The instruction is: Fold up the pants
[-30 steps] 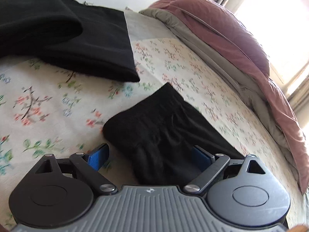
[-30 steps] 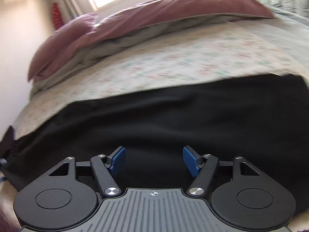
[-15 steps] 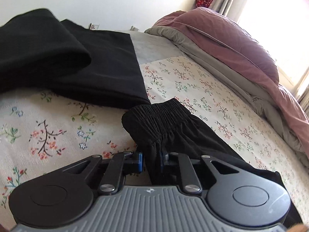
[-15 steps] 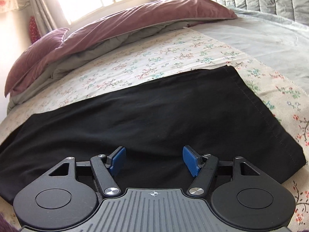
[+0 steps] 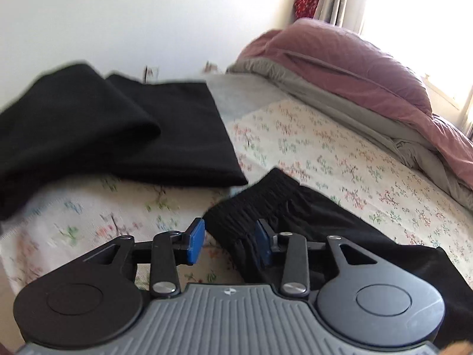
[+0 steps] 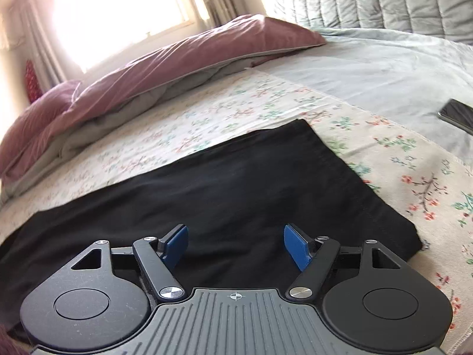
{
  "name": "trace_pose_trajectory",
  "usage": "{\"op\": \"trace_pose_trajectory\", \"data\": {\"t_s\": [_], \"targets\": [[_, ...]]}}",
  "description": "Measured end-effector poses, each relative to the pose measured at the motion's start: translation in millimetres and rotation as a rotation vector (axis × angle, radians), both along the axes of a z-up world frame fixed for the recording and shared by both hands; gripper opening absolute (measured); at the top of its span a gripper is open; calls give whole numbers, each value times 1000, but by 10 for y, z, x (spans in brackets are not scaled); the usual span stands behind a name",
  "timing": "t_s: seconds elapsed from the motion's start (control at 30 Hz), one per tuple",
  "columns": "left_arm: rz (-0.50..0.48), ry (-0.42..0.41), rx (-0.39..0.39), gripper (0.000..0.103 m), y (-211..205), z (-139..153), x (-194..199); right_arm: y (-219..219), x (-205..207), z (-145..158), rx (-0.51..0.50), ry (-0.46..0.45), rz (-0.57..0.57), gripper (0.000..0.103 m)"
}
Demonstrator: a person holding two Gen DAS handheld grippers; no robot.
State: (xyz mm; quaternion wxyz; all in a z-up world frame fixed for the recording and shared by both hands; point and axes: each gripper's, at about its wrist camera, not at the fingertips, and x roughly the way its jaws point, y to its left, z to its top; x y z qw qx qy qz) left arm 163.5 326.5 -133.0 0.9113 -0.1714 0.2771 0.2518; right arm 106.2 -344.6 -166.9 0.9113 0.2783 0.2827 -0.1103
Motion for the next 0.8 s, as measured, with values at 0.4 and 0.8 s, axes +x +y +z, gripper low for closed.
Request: {"op": "trace_pose_trajectory", "data": {"t_s": [0.4, 0.8], "targets": [[-519, 67, 212, 83, -1670, 317, 762, -3, 2, -131, -92, -11, 41, 86], [-736, 235, 217, 99, -2462, -126, 1658, 39, 67, -215, -147, -12, 116, 103]]}}
